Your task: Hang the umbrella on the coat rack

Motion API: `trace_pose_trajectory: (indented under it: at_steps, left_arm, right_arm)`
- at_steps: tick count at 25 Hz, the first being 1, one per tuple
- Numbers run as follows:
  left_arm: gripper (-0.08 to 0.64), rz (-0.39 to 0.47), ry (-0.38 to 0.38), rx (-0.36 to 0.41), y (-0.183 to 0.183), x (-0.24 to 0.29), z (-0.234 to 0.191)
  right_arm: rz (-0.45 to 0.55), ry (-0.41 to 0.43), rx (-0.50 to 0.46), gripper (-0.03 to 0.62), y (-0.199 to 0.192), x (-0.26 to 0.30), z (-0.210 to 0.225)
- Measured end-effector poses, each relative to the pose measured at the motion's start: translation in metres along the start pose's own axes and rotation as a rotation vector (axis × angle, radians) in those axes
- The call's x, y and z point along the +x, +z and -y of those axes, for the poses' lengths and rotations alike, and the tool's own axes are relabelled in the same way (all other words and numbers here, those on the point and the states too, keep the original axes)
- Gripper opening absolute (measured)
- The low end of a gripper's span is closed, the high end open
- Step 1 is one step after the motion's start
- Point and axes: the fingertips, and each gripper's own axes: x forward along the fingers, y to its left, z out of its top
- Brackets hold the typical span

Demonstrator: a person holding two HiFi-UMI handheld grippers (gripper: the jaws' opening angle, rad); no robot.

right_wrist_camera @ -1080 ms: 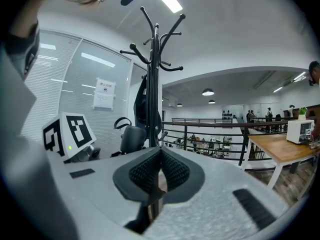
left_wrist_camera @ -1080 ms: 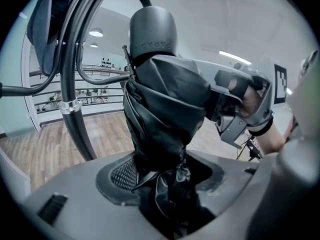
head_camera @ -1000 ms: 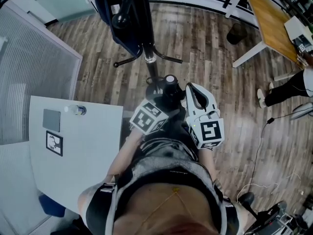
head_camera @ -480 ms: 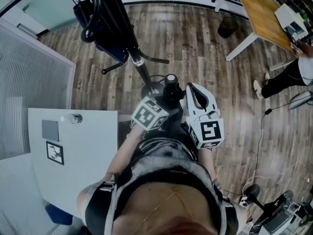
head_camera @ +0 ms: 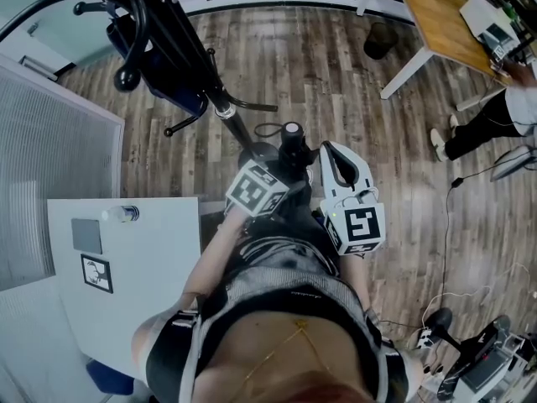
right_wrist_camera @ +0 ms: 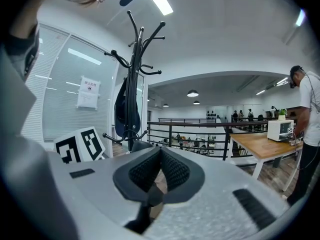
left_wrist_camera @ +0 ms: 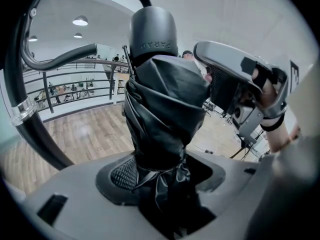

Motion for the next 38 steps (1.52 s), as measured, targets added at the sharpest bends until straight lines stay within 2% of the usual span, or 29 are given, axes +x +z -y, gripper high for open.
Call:
trace_pose_trajectory:
  at_steps: [4, 11, 21, 38]
  left_arm:
    - [0.261, -0.004, -0.001, 0.025, 0.003, 0.004, -0.002]
    - [0.261, -0.004, 0.003, 0.006, 0.013, 0.018, -0.007]
    - [0.261, -0.017, 0.016, -0.015, 0.018, 0.036, -0.021]
    - [0.261, -0.047, 0.037, -0.074, 0.007, 0.047, -0.048]
  right_arm:
    - [0.009, -0.030, 0.003, 0.005, -0.004, -0.006, 0.004]
    - [-0.010, -0.064, 0.021, 0.005, -0.013, -0.020, 0.018]
    - [-0.026, -0.059, 0.017, 0.005, -0.015, -0.014, 0.025]
    - [-0.036, -0.051, 0.008, 0.005, -0.015, -0.001, 0.032]
